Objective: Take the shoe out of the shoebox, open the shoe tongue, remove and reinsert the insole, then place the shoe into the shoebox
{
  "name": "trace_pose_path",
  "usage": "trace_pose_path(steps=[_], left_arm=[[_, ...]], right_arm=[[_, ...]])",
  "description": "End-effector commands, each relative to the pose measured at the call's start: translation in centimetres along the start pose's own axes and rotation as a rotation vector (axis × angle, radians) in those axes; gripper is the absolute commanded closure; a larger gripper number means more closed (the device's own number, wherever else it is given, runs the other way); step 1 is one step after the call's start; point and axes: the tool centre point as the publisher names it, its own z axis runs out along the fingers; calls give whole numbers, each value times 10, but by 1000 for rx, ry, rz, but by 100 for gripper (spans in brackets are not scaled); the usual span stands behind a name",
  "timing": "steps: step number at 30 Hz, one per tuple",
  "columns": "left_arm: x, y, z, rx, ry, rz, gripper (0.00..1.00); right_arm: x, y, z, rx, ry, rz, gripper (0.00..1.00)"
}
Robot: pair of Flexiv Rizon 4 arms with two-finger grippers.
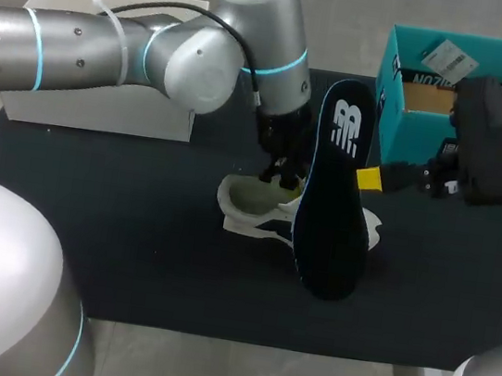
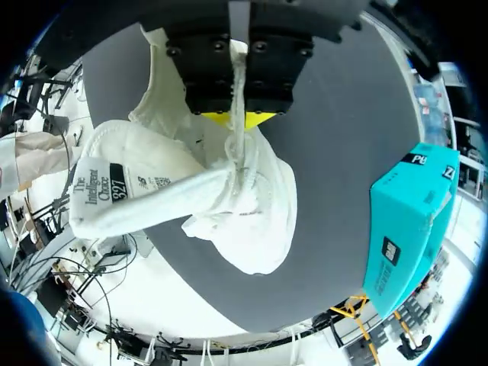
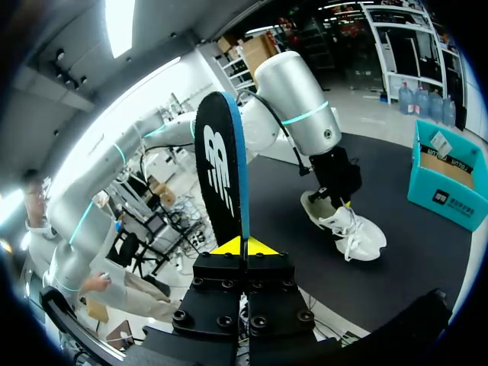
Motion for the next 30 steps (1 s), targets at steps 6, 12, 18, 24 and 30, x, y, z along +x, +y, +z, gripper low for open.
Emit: trace_pose_path(steps=[6,12,18,24,30], left_arm=[[-2,-2,-23,129,445,707,100],[2,-7,-29,128,450,794,100],[2,-7,-29,128,450,794,100],[2,-7,-29,128,450,794,100],[-7,-1,-35,70,474,835,100]], right_arm=[[-1,4,5,6,1,1,100],[-1,4,5,6,1,1,100],[-1,4,5,6,1,1,100],[-1,4,5,6,1,1,100],[-1,4,5,6,1,1,100]])
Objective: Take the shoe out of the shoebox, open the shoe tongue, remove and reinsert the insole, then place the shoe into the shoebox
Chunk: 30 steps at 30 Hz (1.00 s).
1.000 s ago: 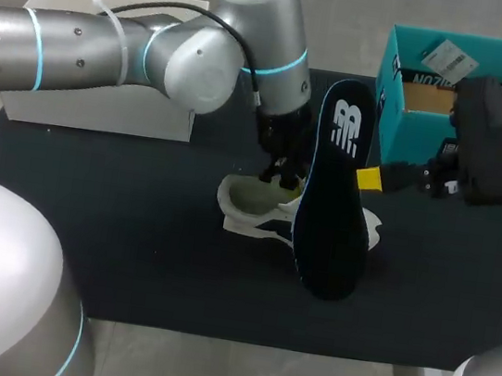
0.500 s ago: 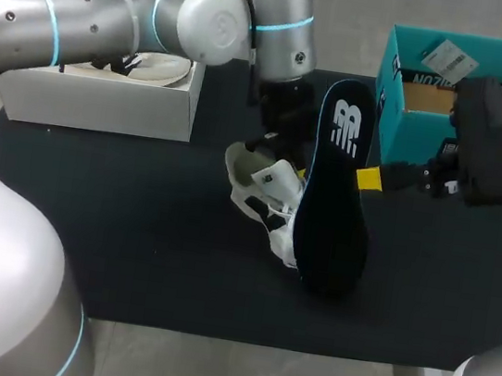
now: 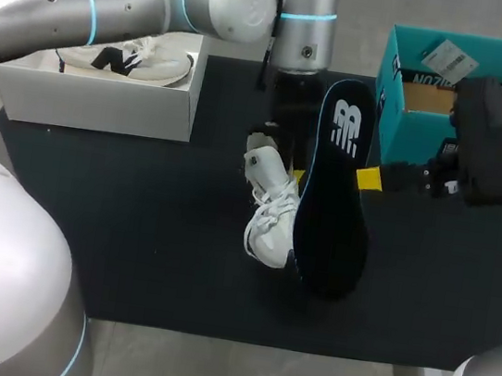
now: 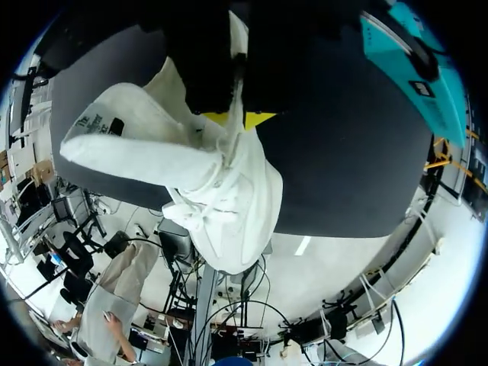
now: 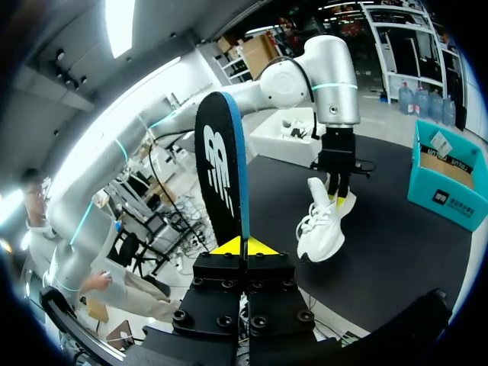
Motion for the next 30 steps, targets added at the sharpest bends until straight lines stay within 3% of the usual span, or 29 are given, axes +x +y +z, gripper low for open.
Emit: trace_pose_path(steps=[1,9,30], left_arm=[[-3,8,-13,-45,145,1,100],[-10,27,-20,-167,298,82,100],[-10,60,6,-238,408,87,100]], right_arm=[[-1,4,4,6,1,1,100],[-1,4,4,6,1,1,100],[-1,4,4,6,1,1,100]])
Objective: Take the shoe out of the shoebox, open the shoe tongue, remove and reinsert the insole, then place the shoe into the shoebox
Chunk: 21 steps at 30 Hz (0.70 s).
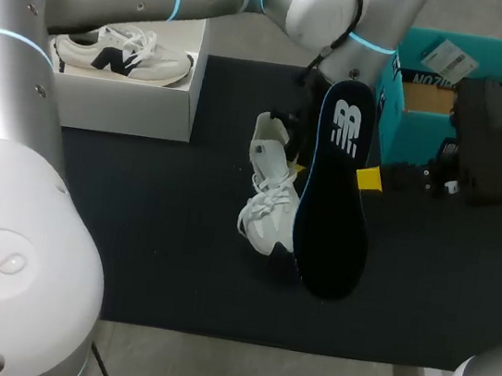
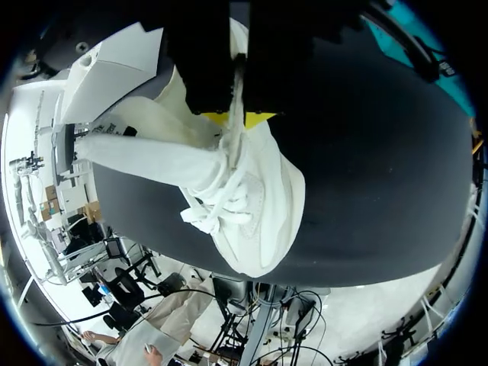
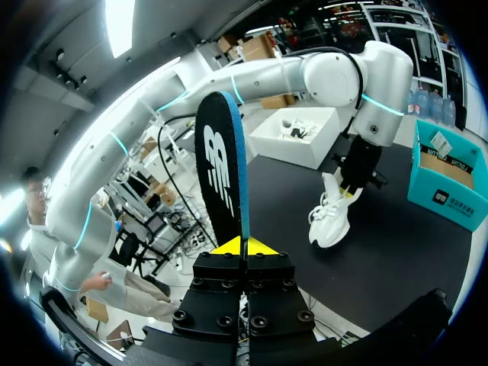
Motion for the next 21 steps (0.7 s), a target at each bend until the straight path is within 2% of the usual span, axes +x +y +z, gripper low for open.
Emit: trace_pose_path(steps=[1,10,21], left_arm=[[-6,3,4,-7,47,17,100],[-14,6,14,-20,77,12,100],[-25,14,29,16,91,28,100]], right_arm=[[-1,4,4,6,1,2,100],[-1,4,4,6,1,2,100],[-1,4,4,6,1,2,100]])
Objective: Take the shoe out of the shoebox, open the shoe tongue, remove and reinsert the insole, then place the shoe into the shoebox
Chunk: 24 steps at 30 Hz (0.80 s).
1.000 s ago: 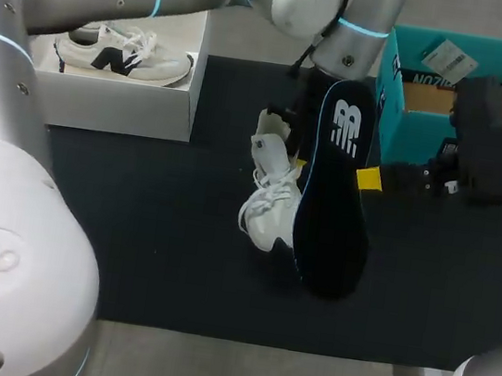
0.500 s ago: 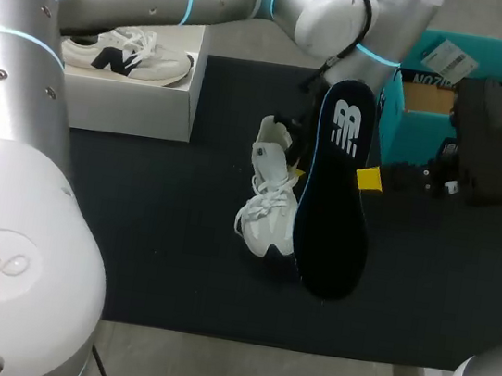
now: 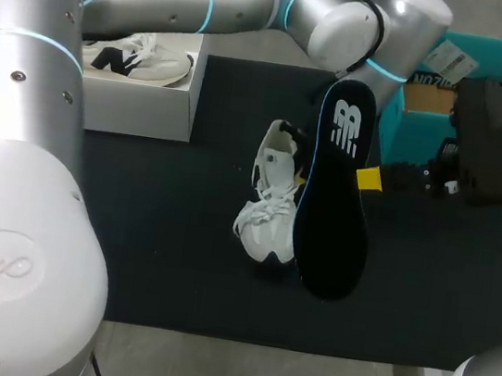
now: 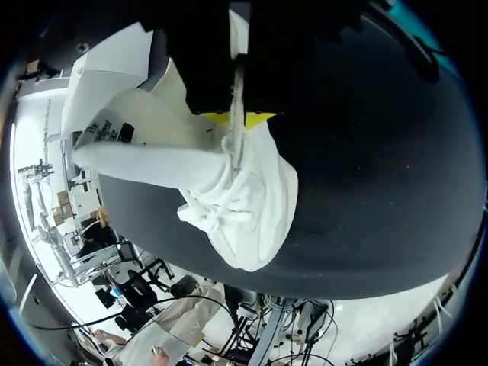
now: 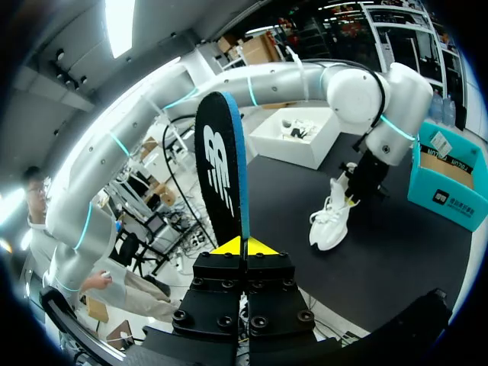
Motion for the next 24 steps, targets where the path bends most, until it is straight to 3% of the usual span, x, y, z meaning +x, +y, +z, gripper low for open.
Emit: trace_pose_path(steps=[1,6,8,10,11,12,24], left_arm=[[-9,8,6,19,6,5,100],[-15,8,11,46,-1,16,100],[-15,8,12,62,-11,27,88],[-14,6,9,66,-27,37,52],[-13,5,7,73,-41,42,8],[-11,4,4,79,-58,49,0],[6,-20,-50,19,-267,141,0]], right_arm=[[-1,4,4,6,1,2,100],[-1,4,4,6,1,2,100],[-1,4,4,6,1,2,100],[-1,4,4,6,1,2,100],[-1,4,4,6,1,2,100],[-1,4,4,6,1,2,100],[-1,4,4,6,1,2,100]])
